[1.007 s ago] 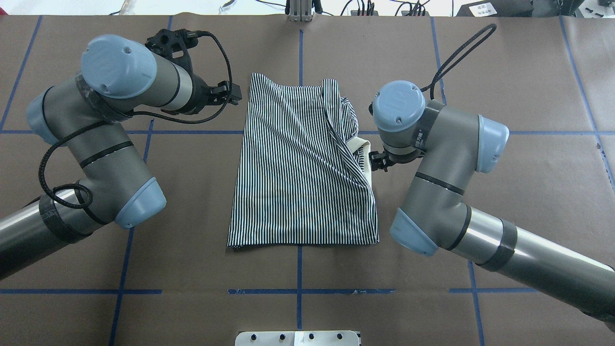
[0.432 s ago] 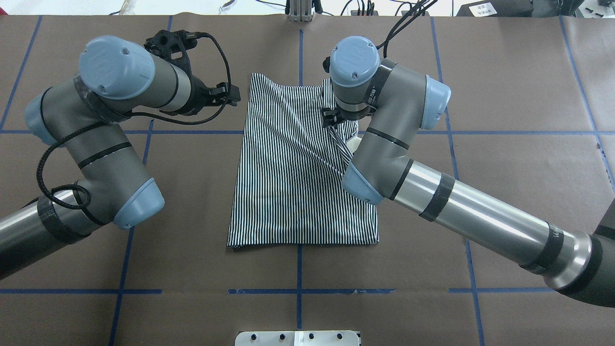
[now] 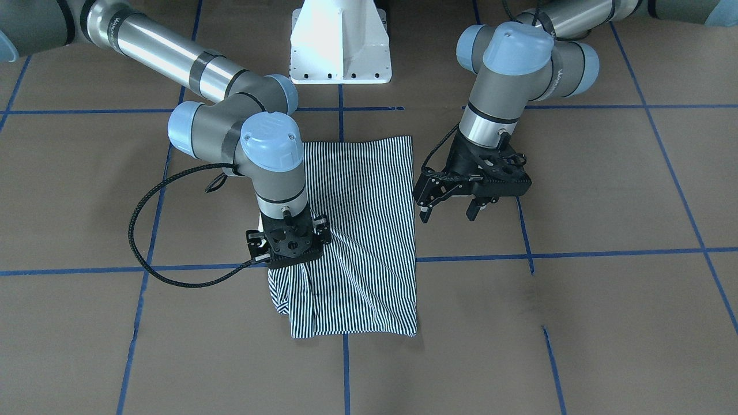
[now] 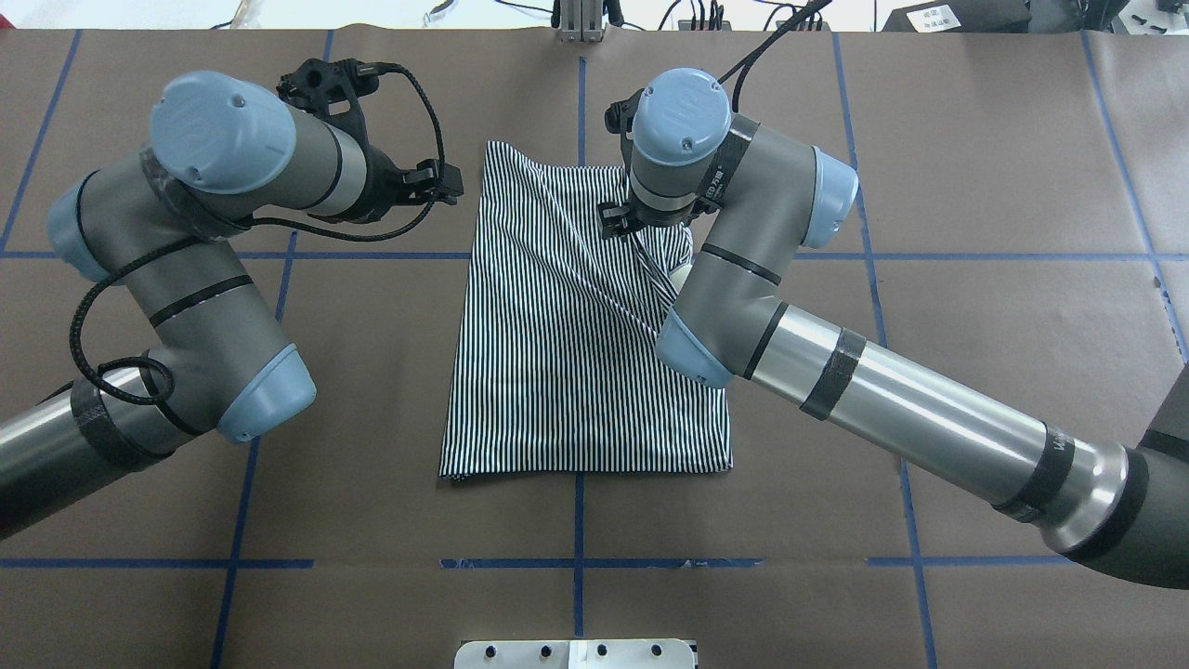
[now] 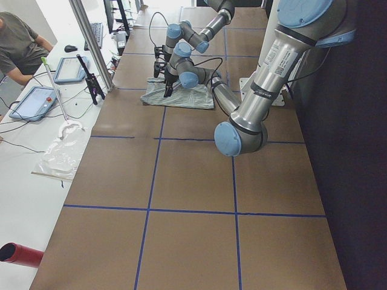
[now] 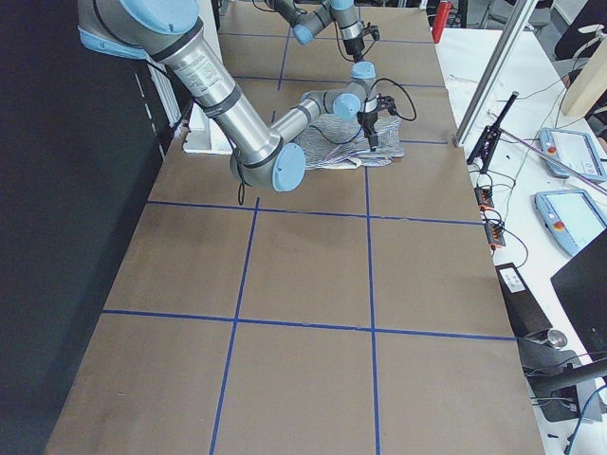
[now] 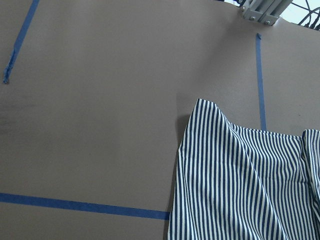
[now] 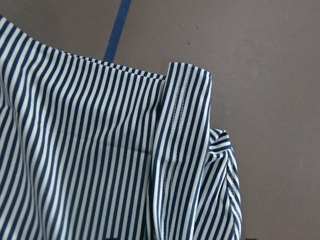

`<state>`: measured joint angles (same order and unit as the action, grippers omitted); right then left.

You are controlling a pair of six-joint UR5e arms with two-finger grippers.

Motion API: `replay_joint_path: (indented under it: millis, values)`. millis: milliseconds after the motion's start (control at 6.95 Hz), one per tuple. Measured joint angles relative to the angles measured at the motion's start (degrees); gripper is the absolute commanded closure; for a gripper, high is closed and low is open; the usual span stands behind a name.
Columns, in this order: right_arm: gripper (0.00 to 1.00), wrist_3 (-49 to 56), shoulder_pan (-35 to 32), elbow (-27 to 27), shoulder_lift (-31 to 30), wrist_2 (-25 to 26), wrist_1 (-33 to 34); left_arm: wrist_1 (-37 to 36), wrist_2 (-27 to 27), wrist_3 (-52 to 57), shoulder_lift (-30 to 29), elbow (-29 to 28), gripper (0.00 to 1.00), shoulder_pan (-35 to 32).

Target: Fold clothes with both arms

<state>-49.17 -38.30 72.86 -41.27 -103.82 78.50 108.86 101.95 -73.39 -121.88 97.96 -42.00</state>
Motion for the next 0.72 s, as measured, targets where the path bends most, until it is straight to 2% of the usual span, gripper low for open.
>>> replay_joint_path:
  millis: [144,432,719]
  values:
    - [0.32,0.04,0.2,-0.21,-0.25,-0.96,-0.36,0.14,0.0,0.0,0.01,-0.06,0.0,-0.01]
    - [0.49,0.34,0.87,-1.02,-0.71,-1.67,-0.45,0.42,0.0,0.02,0.06,-0.29,0.0,-0.01]
    - [0.56,0.37,1.42,-1.36,-0.8,-1.81,-0.45,2.13,0.0,0.08,0.07,-1.56,0.0,-0.01]
